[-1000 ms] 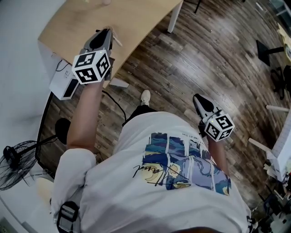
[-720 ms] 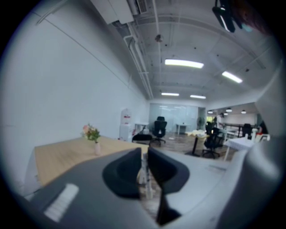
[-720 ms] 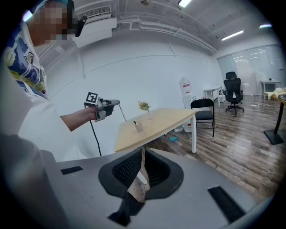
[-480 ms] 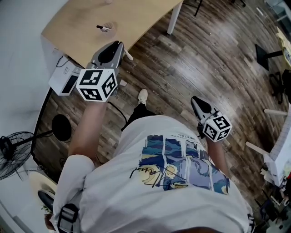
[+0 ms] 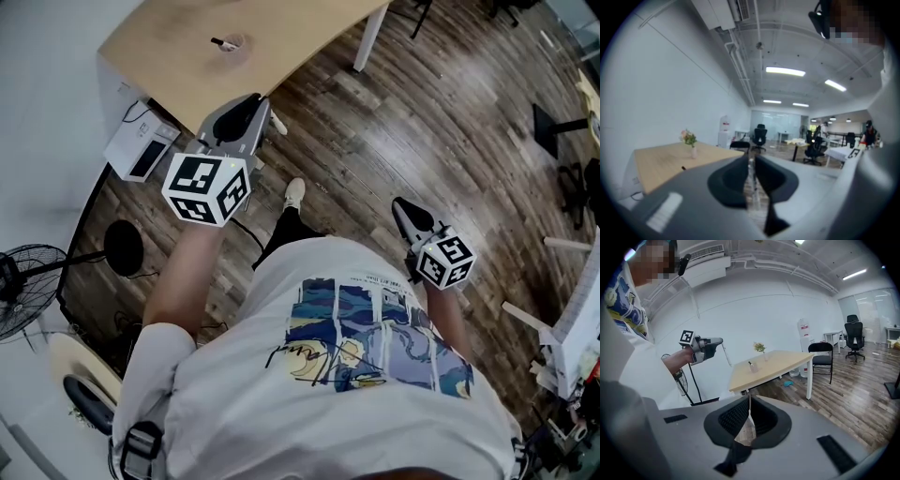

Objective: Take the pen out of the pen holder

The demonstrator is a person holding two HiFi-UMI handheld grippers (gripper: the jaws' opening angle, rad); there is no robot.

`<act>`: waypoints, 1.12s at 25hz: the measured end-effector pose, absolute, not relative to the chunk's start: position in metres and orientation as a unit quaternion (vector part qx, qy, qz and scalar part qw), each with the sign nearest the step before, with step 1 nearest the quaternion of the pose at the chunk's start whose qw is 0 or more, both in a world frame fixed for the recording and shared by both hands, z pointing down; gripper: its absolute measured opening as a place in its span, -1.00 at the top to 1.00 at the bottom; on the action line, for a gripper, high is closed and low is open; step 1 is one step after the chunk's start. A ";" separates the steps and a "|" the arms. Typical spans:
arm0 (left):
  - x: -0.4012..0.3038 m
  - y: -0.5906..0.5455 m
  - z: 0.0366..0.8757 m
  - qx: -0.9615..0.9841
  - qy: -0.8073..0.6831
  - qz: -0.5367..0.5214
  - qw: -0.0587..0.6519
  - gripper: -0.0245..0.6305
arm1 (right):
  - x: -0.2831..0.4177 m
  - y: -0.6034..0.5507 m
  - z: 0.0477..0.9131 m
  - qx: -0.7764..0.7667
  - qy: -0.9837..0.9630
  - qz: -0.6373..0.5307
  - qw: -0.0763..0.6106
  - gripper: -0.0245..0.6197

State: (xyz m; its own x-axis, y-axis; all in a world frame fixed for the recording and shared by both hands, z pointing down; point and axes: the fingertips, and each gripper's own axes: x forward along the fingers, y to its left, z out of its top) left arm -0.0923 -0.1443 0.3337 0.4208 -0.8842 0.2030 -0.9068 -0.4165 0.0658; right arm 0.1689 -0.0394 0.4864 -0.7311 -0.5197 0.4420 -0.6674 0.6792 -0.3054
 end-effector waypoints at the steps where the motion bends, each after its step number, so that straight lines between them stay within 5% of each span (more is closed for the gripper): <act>1: -0.091 -0.141 0.333 0.839 -0.534 0.067 0.083 0.77 | 0.169 -0.038 0.487 0.328 -0.903 0.228 0.161 0.88; 28: -0.072 -0.097 0.327 0.849 -0.519 0.060 0.082 0.77 | 0.163 -0.012 0.484 0.322 -0.911 0.206 0.154 0.90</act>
